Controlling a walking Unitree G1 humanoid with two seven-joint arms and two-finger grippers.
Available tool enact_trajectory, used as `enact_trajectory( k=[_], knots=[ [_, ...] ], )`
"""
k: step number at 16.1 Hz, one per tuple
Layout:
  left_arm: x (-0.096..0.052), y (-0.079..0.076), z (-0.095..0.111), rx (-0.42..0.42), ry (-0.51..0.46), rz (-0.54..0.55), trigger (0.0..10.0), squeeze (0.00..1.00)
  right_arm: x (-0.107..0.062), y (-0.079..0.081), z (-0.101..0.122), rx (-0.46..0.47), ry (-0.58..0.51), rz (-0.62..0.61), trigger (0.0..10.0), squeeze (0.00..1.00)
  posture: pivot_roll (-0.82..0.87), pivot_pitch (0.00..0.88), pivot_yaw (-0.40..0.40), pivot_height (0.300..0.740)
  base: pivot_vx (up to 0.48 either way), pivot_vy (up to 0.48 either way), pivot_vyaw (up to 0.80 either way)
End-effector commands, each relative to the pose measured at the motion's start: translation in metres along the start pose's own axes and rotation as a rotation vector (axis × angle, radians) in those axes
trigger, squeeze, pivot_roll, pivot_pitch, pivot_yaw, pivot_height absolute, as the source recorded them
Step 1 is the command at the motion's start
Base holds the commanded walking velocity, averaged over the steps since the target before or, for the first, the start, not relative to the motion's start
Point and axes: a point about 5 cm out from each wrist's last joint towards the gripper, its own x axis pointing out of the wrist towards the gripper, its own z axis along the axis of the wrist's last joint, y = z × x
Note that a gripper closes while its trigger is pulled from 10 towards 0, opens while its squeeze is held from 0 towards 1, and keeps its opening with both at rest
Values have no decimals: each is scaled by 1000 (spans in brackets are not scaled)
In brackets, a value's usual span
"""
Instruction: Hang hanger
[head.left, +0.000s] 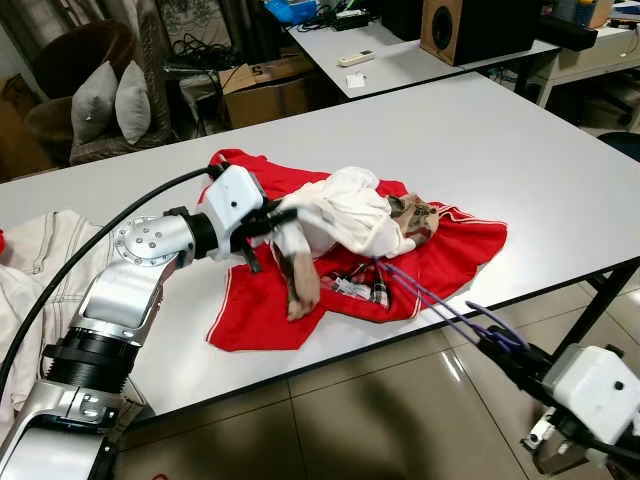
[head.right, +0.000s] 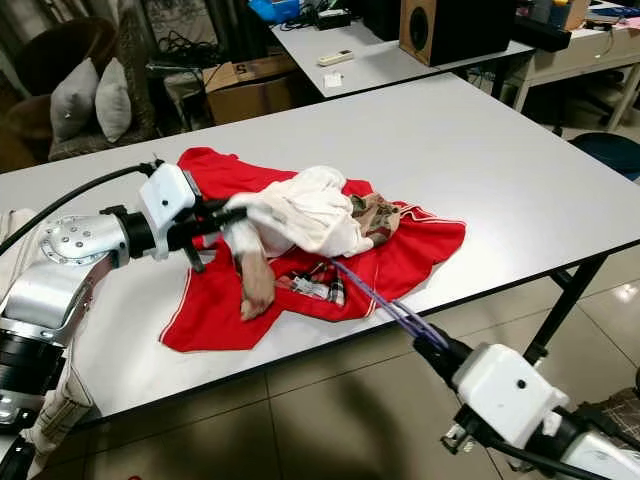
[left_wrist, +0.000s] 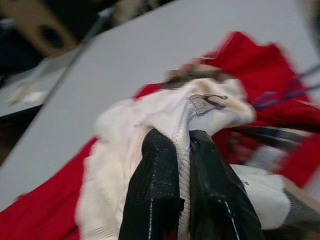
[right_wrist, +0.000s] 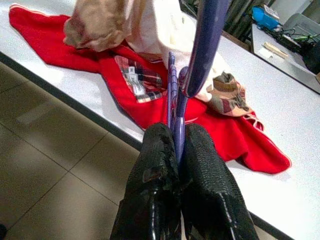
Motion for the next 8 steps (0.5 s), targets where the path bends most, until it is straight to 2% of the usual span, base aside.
enact_trajectory(
  k=[1, 2, 3, 5, 7, 8],
  knots=[
    [1, -8, 6, 22, -16, -79, 0, 0, -2, -2, 2, -9, -11, 5, 10000, 0, -84, 0, 157, 740, 0, 0, 0],
    [3, -15, 5, 9, -9, -117, 0, 0, -3, -2, 2, -10, -9, 5, 10000, 0, -87, 0, 158, 740, 0, 0, 0],
    [8, -35, -1, 0, 24, -217, 0, 0, -5, -3, 1, -12, -5, 5, 10000, 0, -88, 0, 158, 740, 0, 0, 0],
    [9, -64, -24, 44, 158, -346, 0, 0, -6, -4, 2, -12, -4, 1, 10000, 0, -94, 0, 158, 740, 0, 0, 0],
    [6, -69, -32, 51, 207, -369, 0, 0, -7, -4, 2, -8, -3, 0, 10000, 0, -88, 0, 154, 740, 0, 0, 0],
    [5, -68, -27, 33, 183, -358, 0, 0, -7, -3, 1, -5, -2, 2, 10000, 0, -84, 0, 152, 740, 0, 0, 0]
  ],
)
